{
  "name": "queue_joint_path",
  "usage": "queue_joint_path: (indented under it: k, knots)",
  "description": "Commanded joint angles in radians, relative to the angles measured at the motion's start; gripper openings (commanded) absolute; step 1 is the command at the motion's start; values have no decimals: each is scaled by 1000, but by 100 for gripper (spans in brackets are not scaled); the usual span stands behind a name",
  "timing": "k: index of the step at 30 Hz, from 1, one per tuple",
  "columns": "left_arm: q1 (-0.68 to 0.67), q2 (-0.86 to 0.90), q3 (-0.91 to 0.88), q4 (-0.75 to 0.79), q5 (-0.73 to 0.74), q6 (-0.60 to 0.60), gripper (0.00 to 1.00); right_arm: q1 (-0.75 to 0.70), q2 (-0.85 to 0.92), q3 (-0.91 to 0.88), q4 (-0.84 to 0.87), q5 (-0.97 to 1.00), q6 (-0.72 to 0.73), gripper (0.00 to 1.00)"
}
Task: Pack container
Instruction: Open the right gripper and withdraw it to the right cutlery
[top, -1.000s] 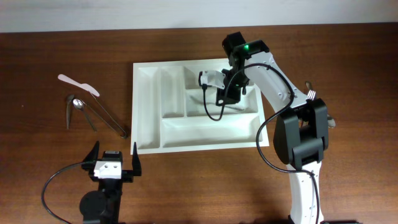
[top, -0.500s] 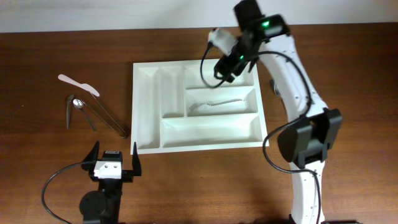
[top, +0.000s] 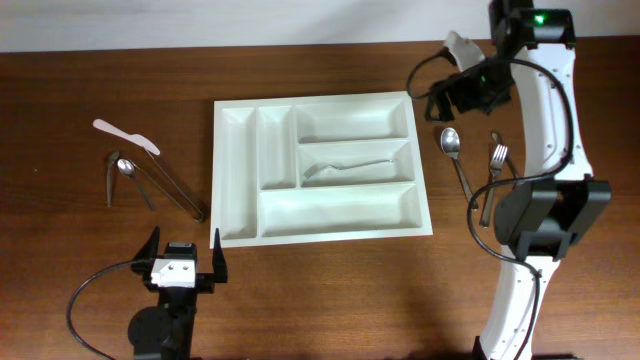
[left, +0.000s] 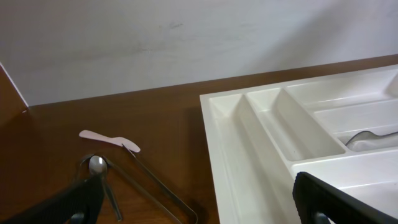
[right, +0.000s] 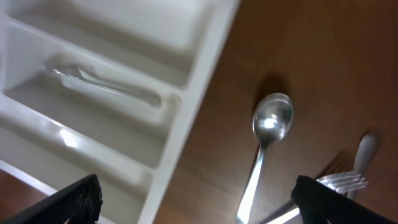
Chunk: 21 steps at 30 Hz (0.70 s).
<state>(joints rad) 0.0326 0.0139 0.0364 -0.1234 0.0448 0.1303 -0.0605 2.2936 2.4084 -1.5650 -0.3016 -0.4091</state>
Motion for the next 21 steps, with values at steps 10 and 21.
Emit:
queue_joint_path:
  k: [10, 21]
  knots:
    - [-5, -8, -6, 0, -7, -13, 99, -92, -10, -290, 27, 191, 286, 97]
    - [-5, -8, -6, 0, -7, -13, 99, -90, -31, -290, 9, 449, 591, 93]
